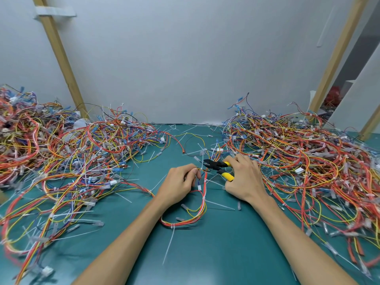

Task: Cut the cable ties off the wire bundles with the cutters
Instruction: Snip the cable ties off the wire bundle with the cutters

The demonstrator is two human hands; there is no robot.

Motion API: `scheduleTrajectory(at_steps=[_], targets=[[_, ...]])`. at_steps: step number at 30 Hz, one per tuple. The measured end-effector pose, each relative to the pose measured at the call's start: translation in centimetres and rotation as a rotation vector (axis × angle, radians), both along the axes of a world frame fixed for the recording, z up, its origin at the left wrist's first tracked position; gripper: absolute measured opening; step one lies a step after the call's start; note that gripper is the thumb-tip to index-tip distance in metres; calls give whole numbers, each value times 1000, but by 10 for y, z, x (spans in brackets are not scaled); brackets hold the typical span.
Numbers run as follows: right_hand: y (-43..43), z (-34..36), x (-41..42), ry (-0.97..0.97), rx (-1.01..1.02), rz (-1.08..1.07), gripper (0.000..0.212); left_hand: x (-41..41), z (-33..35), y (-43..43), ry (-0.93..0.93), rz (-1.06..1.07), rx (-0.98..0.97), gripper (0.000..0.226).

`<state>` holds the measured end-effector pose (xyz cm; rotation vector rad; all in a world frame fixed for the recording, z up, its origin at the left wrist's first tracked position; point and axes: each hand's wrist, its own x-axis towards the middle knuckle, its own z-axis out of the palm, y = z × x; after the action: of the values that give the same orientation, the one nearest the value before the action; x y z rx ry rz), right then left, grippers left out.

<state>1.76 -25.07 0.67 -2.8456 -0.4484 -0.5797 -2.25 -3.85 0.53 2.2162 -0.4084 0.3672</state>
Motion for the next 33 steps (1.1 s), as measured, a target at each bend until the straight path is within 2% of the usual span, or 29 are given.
scheduleTrajectory(at_steps=[7,9,13,20,27,33], targets=[[-6,7,-4,-20,131,-21,40,2,-1,1,-22,39,-1,29],[-6,10,-6,-24,96,-37,34,3,-2,1,-41,86,26,28],[-2,14,-11,9,-35,-33,33,5,-4,3,-104,173,161,24],[7,11,-15,52,-36,-8,35,5,-4,4,-193,170,369,23],[12,9,-18,33,-12,0,33,5,-5,3,-181,160,395,24],[11,12,-19,79,14,31,21,3,-5,4,-153,145,392,24]])
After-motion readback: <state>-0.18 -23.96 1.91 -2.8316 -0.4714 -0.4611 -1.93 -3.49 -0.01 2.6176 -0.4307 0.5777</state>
